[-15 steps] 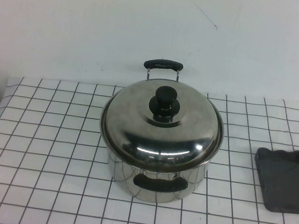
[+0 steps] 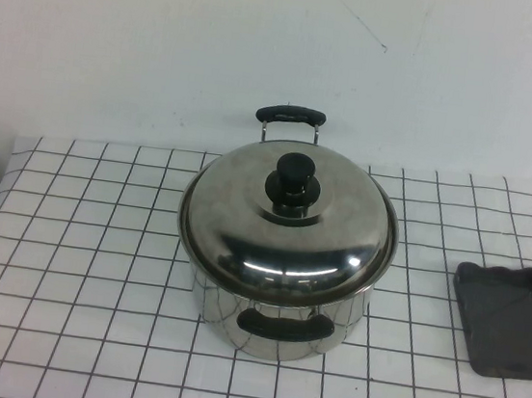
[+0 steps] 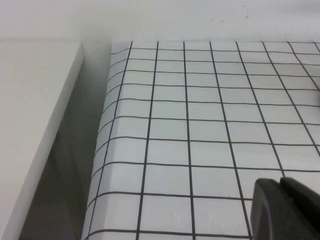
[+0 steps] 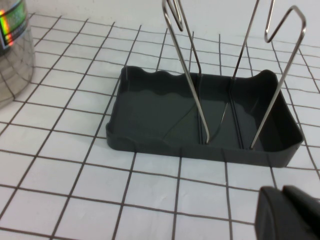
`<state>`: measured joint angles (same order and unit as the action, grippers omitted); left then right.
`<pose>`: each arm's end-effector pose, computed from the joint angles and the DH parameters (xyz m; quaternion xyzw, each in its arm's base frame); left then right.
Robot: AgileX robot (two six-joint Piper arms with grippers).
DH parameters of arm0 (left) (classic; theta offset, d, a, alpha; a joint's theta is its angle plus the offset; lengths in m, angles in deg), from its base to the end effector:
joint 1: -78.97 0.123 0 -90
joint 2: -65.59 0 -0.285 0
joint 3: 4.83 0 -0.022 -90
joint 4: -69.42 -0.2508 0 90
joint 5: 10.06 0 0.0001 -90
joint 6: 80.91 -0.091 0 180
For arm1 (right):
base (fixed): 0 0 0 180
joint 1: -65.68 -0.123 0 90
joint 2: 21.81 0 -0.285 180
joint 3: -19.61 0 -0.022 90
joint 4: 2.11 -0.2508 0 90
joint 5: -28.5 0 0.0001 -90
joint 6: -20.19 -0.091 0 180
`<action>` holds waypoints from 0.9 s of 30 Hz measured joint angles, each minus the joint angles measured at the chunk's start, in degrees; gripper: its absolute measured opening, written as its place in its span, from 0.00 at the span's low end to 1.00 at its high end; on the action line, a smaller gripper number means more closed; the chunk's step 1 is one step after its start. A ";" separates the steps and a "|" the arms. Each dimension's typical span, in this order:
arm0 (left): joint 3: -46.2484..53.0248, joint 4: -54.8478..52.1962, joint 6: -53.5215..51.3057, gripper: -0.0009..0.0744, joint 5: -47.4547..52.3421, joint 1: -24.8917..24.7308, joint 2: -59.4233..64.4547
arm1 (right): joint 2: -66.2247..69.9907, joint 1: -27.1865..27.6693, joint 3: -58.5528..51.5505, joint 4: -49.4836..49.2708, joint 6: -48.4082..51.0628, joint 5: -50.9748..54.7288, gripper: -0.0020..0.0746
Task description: Put pot lid on rack
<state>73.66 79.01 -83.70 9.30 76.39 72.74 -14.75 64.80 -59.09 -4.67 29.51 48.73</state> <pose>0.0532 -0.0074 0.1762 -0.0086 0.7918 -0.0689 0.6068 0.0531 0.0022 0.1734 -0.0589 0.7963 -0.0255 0.6015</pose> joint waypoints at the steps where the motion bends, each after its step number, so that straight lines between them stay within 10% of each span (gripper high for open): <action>1: 0.00 0.00 0.00 0.01 0.00 0.00 0.00 | 0.00 0.00 0.00 0.00 0.00 0.00 0.02; 27: 0.00 11.19 0.16 0.01 0.00 0.00 0.00 | 0.00 0.00 0.00 0.00 0.00 0.00 0.02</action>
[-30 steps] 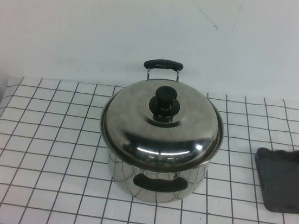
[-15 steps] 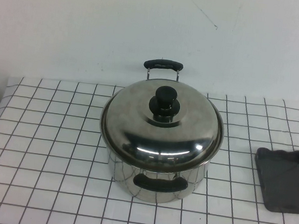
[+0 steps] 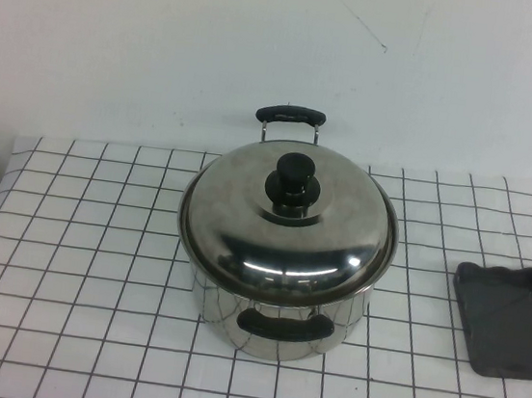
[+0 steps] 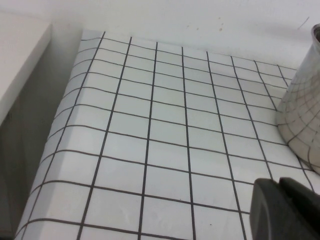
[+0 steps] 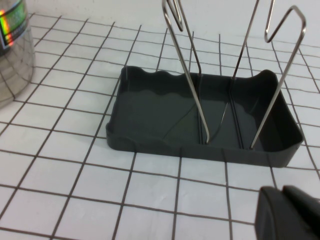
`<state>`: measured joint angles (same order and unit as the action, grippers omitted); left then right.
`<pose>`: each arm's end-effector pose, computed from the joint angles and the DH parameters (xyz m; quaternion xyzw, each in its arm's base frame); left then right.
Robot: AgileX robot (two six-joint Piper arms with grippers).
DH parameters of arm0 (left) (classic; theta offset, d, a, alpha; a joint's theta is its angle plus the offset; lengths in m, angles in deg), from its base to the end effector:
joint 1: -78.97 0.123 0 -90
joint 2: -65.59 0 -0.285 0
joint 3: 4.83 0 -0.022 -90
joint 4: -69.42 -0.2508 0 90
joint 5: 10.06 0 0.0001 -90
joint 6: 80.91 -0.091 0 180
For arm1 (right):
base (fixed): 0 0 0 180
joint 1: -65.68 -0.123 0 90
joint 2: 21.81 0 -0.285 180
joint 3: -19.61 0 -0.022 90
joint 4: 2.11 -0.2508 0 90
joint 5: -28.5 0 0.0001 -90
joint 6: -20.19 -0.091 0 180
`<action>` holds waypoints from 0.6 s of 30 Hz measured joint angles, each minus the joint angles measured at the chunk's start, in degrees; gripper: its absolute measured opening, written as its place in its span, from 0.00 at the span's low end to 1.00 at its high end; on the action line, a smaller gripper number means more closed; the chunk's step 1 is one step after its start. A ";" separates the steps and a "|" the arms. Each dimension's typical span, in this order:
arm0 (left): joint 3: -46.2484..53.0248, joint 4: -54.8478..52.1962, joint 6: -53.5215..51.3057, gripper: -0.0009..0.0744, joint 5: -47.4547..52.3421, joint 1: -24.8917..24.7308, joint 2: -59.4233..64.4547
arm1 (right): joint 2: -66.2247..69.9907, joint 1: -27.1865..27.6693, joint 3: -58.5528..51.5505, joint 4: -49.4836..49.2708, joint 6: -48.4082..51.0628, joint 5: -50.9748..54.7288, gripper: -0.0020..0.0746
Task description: Put pot lid on rack
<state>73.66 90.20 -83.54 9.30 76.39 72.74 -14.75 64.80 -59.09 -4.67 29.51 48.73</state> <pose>0.0528 -0.0131 0.1778 -0.0630 0.7840 -0.1508 0.5988 0.0531 0.0022 0.1734 -0.0589 0.7963 -0.0255 0.6015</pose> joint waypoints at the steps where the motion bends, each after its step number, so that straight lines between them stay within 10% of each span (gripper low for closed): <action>1: 0.00 0.42 0.00 0.01 -0.21 0.00 0.00 | 0.00 0.00 0.00 0.00 0.00 0.00 0.02; 18: 0.10 -2.88 -0.12 0.01 -0.95 0.00 0.00 | 0.00 0.00 0.00 0.00 0.00 0.00 0.02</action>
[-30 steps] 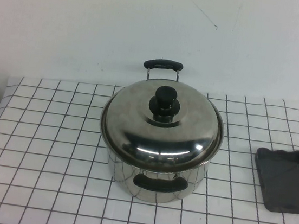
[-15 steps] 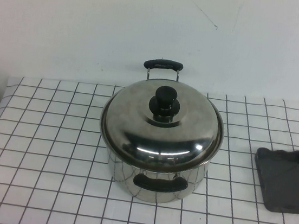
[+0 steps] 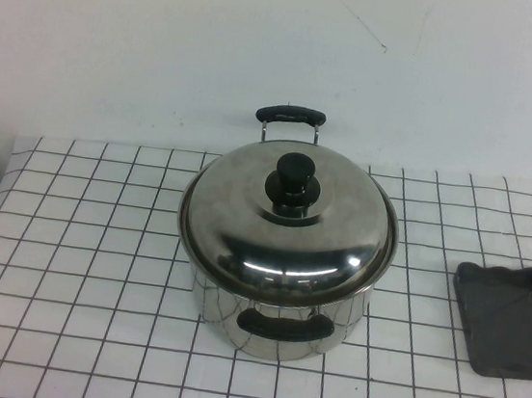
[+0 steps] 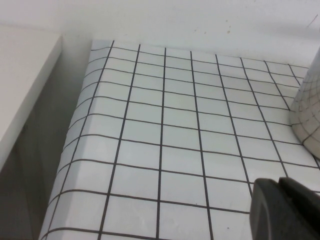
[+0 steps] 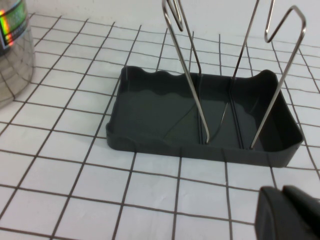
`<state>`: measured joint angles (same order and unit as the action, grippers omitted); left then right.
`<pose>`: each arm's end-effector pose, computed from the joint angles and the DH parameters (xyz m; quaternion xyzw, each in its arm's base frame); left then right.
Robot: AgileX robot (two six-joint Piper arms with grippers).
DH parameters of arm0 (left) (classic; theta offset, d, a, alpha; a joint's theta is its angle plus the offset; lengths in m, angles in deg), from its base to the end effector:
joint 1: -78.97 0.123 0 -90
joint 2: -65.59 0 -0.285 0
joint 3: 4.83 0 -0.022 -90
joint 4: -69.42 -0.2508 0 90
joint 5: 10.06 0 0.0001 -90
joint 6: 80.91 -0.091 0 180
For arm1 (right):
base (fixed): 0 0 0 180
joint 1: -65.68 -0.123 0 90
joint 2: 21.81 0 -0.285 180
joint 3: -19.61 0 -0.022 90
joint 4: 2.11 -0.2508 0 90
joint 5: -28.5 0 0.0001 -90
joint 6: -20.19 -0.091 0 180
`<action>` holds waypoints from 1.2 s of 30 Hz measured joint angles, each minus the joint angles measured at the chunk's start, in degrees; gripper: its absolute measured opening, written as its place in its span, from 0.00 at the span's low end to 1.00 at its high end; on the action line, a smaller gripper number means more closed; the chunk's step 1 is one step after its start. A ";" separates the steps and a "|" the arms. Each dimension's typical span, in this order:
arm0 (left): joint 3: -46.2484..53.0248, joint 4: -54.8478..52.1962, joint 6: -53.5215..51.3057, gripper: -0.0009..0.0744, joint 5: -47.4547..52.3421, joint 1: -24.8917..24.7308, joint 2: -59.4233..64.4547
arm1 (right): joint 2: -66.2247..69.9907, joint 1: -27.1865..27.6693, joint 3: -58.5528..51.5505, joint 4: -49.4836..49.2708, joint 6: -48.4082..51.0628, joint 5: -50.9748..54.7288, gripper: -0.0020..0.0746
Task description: Put pot lid on rack
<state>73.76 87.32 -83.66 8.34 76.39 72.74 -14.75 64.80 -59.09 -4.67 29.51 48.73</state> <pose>0.0534 -0.0113 0.1781 -0.0499 0.7823 -0.1286 0.6074 0.0531 0.0022 0.1734 -0.0589 0.7963 -0.0255 0.6015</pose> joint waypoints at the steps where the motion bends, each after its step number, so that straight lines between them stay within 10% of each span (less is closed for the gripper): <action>1: 0.00 0.00 0.00 0.01 0.00 0.00 0.00 | 0.00 0.00 0.00 0.00 0.00 0.00 0.02; 14: 0.08 1.13 -0.26 0.01 -0.39 0.00 0.00 | 0.00 0.00 0.00 0.00 0.00 0.00 0.02; 28: 0.22 31.96 1.48 0.01 -11.27 0.00 0.00 | 0.00 0.00 0.00 0.00 0.00 0.00 0.02; 36: 0.22 25.72 -15.87 0.01 -9.44 0.00 0.00 | 0.00 0.00 0.00 0.00 0.00 0.00 0.02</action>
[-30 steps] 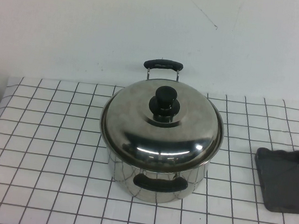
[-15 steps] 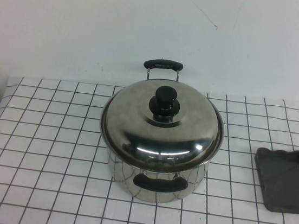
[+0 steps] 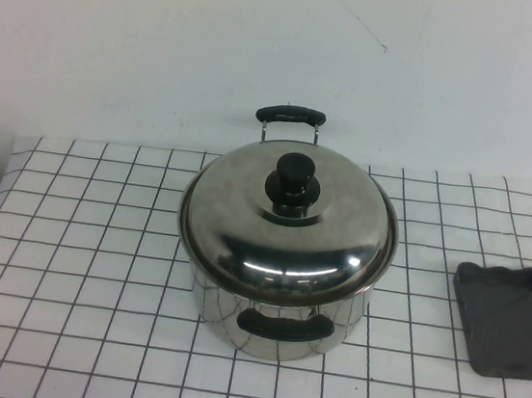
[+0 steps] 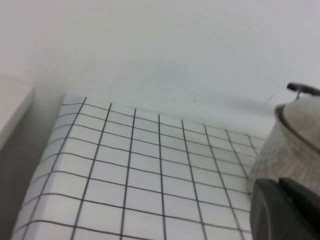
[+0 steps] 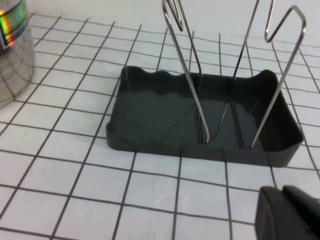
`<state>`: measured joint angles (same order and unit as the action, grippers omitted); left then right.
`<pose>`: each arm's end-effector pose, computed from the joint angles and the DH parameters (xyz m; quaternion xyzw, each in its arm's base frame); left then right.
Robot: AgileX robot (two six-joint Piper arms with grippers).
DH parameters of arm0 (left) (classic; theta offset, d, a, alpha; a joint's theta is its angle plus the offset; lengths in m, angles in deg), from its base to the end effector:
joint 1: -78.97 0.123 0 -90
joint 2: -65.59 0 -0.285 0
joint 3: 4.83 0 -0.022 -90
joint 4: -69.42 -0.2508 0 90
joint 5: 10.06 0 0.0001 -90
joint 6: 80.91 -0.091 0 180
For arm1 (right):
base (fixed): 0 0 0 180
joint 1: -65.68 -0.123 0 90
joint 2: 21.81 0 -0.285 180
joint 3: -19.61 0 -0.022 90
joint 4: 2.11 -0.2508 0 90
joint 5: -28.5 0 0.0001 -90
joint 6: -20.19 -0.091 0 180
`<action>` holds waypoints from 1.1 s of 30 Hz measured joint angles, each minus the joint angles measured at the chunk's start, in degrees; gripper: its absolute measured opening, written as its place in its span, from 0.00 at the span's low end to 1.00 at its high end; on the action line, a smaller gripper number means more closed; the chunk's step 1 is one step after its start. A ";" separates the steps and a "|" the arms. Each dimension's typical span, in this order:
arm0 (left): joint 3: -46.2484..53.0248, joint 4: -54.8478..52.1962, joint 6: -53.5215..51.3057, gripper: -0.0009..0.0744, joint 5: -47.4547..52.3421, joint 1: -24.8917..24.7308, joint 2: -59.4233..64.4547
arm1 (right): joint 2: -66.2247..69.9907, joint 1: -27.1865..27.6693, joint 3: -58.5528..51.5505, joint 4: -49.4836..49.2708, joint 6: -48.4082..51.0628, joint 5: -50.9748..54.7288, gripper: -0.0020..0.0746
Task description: Put pot lid on rack
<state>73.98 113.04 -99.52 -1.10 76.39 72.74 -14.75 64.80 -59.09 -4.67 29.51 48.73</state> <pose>0.0557 -0.0124 0.1941 -0.1016 0.7149 -0.2004 0.6621 0.0531 0.0022 0.1734 -0.0589 0.7963 -0.0255 0.6015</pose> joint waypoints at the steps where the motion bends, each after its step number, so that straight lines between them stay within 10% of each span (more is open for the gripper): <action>1: 0.00 -0.81 -2.45 0.01 0.42 0.00 0.00 | 0.00 0.00 0.00 0.00 0.00 0.00 0.02; 16: 0.00 -0.72 -8.12 0.01 2.54 0.00 0.00 | 0.00 0.00 0.00 0.00 0.00 0.00 0.02; 26: 0.00 44.70 -2.67 0.01 -13.12 0.00 0.00 | 0.00 0.00 0.00 0.00 0.00 0.00 0.02; 33: 0.00 54.17 -4.07 0.01 -25.07 0.00 0.00 | 0.00 0.00 0.00 0.00 0.00 0.00 0.02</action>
<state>73.98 167.21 -103.59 -26.17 76.39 72.74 -14.75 64.80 -59.09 -4.67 29.51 48.73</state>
